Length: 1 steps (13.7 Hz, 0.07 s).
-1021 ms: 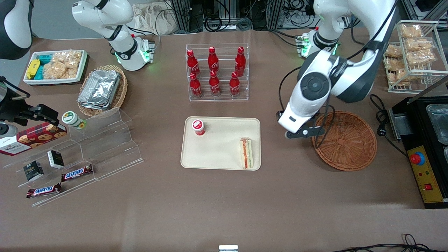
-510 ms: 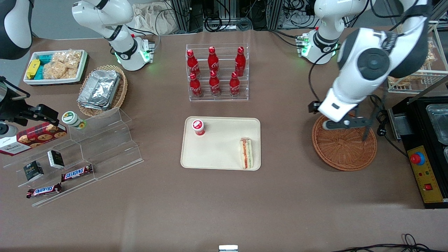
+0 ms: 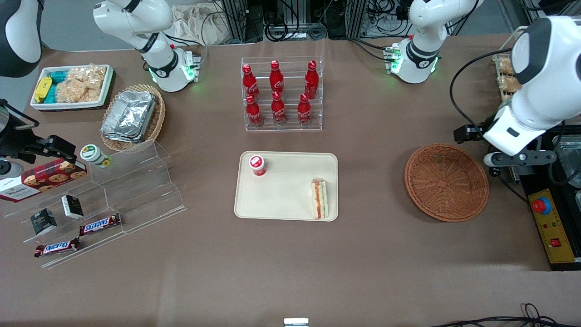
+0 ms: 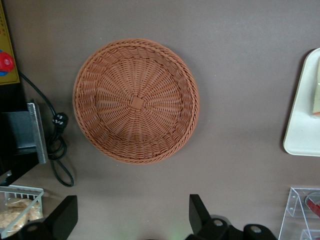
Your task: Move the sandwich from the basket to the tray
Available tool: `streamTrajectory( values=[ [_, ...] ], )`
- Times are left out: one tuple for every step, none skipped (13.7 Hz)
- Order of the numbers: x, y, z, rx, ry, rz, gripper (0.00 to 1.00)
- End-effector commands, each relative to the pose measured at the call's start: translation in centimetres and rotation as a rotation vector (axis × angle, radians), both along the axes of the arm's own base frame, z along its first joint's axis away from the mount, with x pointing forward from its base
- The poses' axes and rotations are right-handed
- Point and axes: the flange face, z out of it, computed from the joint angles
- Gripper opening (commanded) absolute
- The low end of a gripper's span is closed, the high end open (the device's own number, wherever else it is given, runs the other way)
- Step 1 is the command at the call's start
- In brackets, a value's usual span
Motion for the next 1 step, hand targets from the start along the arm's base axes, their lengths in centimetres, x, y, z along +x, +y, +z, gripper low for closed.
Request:
streamTrajectory(
  values=[
    [2.03,0.51,1.04,0.003,0.024,-0.059,1.00]
  ],
)
